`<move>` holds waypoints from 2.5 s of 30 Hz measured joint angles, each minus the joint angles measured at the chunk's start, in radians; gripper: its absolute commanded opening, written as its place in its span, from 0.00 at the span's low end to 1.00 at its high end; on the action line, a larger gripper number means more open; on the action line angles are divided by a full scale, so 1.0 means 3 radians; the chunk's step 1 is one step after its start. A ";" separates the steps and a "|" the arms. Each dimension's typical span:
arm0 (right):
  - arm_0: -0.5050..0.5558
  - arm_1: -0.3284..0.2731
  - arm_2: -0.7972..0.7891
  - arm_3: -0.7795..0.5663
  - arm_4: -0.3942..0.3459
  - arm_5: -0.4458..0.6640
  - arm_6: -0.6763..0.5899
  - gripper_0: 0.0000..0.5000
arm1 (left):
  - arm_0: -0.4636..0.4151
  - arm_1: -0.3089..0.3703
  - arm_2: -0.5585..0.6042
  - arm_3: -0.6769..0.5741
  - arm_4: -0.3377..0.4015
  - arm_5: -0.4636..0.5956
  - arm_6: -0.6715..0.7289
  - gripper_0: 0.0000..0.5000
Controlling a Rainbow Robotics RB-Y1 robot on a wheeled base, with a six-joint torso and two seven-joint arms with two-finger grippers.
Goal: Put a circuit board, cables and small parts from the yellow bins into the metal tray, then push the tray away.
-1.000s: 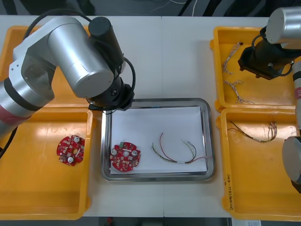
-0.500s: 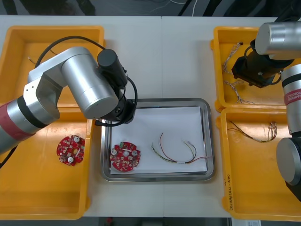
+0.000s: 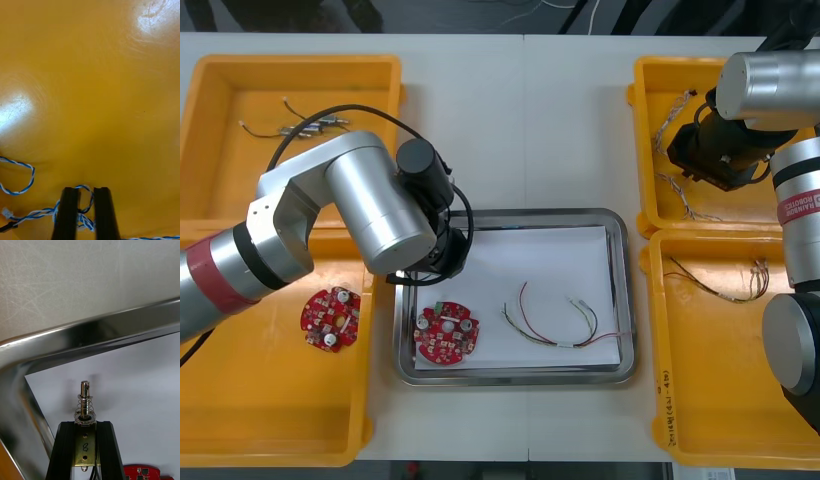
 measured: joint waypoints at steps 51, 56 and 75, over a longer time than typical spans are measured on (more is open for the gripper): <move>-0.0125 -0.0444 -0.0311 0.0000 -0.0047 -0.0148 0.0421 0.00 | -0.0337 0.0013 0.1248 -0.0304 0.0852 0.1406 0.0020 1.00; -0.0126 -0.0445 -0.0322 0.0000 -0.0047 -0.0154 0.0421 0.30 | -0.0379 0.0064 0.1435 -0.0305 0.0880 0.1495 0.0019 1.00; -0.0126 -0.0511 -0.0323 0.0000 -0.0085 -0.0148 0.0907 0.97 | -0.0512 0.0255 0.2164 0.0603 0.0656 0.1500 -0.1591 1.00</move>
